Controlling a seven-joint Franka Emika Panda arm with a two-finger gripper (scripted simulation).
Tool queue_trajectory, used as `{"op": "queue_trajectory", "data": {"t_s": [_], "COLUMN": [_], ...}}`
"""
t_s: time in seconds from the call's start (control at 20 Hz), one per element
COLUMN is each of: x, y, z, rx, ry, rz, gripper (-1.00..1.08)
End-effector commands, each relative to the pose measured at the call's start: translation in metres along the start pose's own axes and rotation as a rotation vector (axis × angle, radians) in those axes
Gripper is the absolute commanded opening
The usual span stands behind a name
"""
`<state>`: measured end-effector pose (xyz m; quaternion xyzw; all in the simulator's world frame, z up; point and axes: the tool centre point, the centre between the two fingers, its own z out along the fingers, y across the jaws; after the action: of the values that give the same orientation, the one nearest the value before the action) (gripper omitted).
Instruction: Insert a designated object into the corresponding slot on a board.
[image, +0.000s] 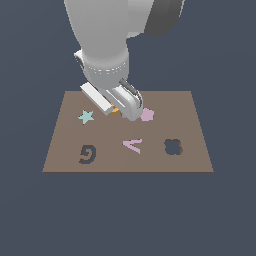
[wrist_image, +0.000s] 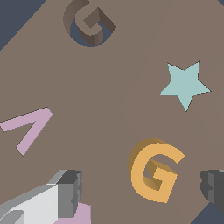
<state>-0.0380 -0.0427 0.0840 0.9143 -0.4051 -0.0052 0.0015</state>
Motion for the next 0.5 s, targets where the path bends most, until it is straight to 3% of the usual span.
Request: {"op": "queue_trajectory", "data": {"t_s": [0.0, 0.45], "x": [-0.002, -0.009], "y": [0.006, 0.019], "z": [0.008, 0.027], "rx": [0.002, 0.006], "ry": [0.002, 0.006], "rz": [0.086, 0.293], "gripper": [1.00, 1.00]}}
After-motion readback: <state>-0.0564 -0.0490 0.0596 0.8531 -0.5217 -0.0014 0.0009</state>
